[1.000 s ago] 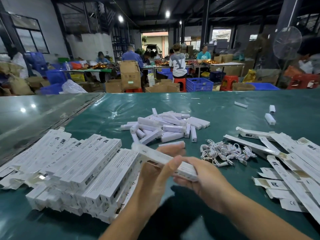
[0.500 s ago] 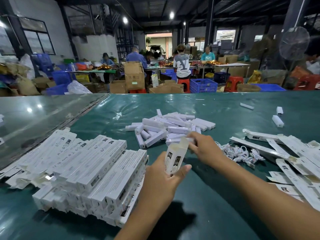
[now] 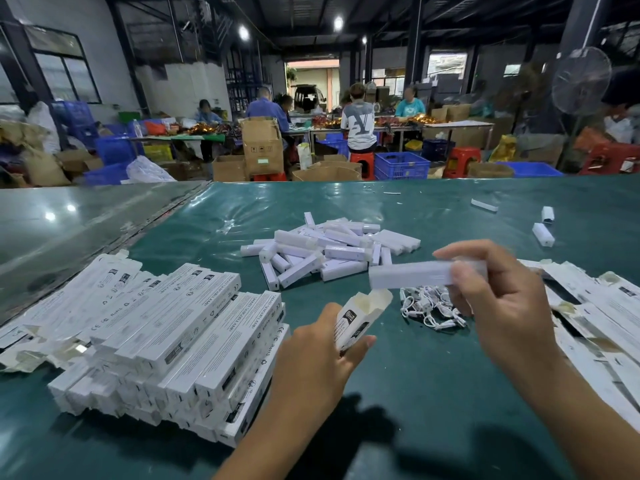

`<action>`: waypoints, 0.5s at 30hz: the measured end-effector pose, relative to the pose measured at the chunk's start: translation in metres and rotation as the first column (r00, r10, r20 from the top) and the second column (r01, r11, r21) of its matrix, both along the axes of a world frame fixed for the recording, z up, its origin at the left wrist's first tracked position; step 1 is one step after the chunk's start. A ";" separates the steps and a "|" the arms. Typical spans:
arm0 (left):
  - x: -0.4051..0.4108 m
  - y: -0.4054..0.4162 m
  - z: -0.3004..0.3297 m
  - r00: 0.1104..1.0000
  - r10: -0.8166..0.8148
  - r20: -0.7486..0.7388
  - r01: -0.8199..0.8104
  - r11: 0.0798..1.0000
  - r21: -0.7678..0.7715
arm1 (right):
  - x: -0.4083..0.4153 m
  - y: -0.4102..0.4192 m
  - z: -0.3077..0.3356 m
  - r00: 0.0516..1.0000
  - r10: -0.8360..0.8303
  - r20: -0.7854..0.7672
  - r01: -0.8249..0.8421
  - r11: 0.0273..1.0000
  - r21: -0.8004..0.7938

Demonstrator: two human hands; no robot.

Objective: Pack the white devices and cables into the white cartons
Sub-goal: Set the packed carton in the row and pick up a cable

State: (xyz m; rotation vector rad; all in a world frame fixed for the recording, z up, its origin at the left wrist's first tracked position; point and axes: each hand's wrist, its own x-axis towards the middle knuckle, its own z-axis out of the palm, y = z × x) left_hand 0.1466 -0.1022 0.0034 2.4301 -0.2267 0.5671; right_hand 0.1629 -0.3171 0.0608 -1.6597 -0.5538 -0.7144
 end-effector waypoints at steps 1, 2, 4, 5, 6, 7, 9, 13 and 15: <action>0.000 0.000 0.000 1.000 0.002 0.002 -0.002 1.000 -0.007 | -0.002 0.000 -0.001 0.999 -0.022 0.048 0.026 0.996 -0.085; 0.001 0.001 0.000 1.000 0.004 0.002 -0.004 1.000 -0.014 | -0.004 0.000 -0.001 0.995 -0.031 0.093 0.045 0.986 -0.163; 0.001 0.001 0.001 1.000 0.007 0.000 -0.007 1.000 -0.019 | -0.005 -0.002 -0.001 0.987 -0.014 0.159 0.059 0.957 -0.283; 0.001 0.001 0.001 1.000 0.005 0.004 -0.005 1.000 -0.019 | -0.005 -0.004 0.000 0.984 0.002 0.179 0.056 0.945 -0.321; 0.001 0.001 0.001 1.000 -0.004 0.008 0.004 1.000 -0.018 | -0.003 -0.007 0.001 0.983 0.022 0.180 0.041 0.938 -0.343; 0.001 0.001 0.001 1.000 -0.017 0.010 0.017 1.000 -0.015 | -0.002 -0.010 0.002 0.986 0.047 0.161 0.012 0.936 -0.351; -0.001 0.001 0.000 0.999 -0.047 0.004 0.047 0.999 0.011 | 0.001 -0.016 0.004 0.990 0.104 0.094 -0.067 0.940 -0.335; -0.002 0.001 -0.002 0.998 -0.069 0.004 0.069 0.997 0.043 | 0.003 -0.021 0.004 0.990 0.129 0.058 -0.112 0.965 -0.237; -0.002 0.001 -0.001 0.998 -0.065 0.026 0.064 0.997 0.039 | 0.004 -0.021 0.004 0.990 0.122 0.076 -0.103 0.970 -0.220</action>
